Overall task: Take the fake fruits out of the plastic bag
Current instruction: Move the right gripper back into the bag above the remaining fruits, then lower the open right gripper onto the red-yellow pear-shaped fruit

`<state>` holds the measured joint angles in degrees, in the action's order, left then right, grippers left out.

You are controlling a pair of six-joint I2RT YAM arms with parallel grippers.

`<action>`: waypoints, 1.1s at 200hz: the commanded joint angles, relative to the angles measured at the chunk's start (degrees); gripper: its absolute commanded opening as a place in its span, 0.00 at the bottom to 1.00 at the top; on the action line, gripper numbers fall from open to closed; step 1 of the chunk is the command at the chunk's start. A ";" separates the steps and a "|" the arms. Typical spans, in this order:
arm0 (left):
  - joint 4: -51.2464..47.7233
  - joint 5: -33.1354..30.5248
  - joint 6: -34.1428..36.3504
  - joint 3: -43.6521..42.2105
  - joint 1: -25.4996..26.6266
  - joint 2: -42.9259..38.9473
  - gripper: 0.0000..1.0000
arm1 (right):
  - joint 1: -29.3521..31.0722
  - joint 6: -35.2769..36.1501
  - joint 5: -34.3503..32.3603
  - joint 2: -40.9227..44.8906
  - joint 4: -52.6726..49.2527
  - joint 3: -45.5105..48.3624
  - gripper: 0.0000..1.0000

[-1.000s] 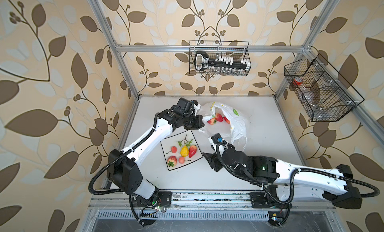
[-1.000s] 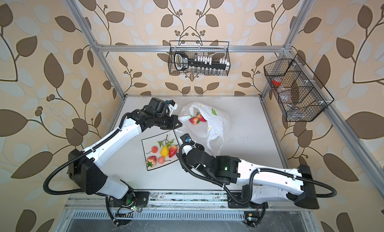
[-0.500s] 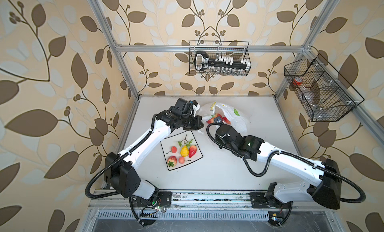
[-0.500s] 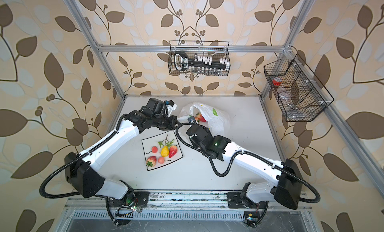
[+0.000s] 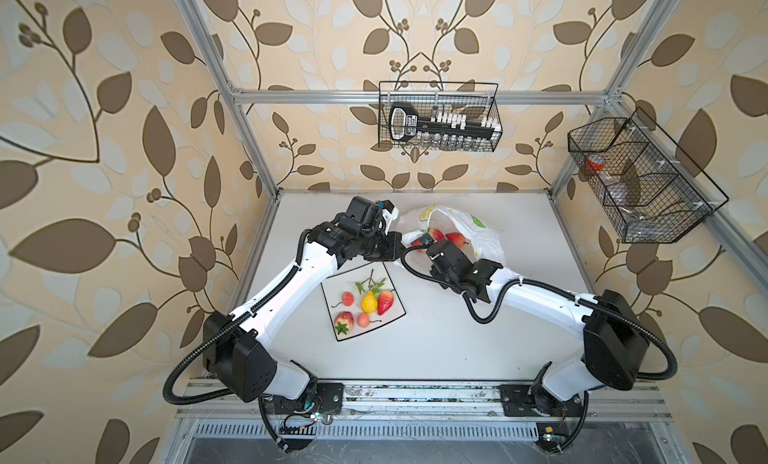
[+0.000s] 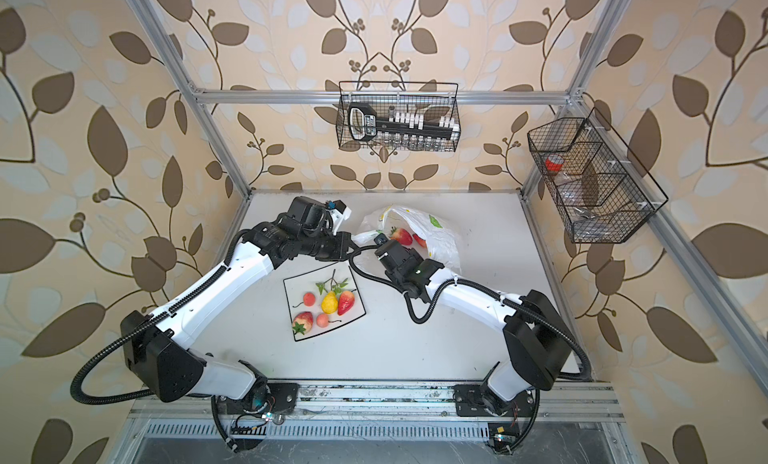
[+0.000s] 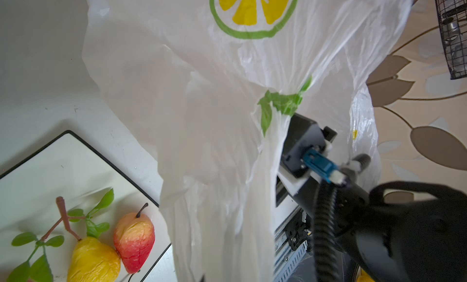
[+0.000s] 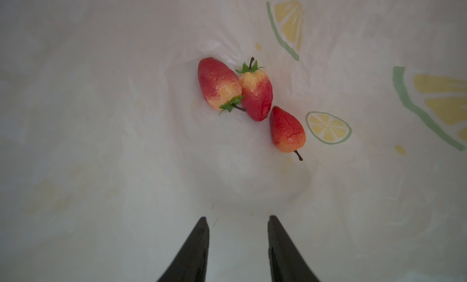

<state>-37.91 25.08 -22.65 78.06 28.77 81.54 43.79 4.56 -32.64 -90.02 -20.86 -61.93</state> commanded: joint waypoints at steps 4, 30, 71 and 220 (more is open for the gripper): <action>-0.43 0.94 1.05 -1.02 -0.66 -3.07 0.00 | -1.71 -0.07 -0.62 -1.45 -0.30 1.11 0.40; -0.09 1.45 0.64 -1.73 -0.65 -3.66 0.00 | -2.70 -3.48 0.13 -1.96 -2.07 0.94 0.40; 0.47 2.07 -0.25 -2.65 -0.65 -4.42 0.00 | -3.37 -14.25 4.27 -2.48 -4.47 0.03 0.43; 2.13 4.36 -3.44 -6.17 -0.23 -7.34 0.00 | -9.71 -49.85 16.73 -11.51 3.72 -5.56 0.56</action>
<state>-37.28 27.46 -24.86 72.93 28.77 76.31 34.72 -37.21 -19.73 -99.68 -20.58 -66.89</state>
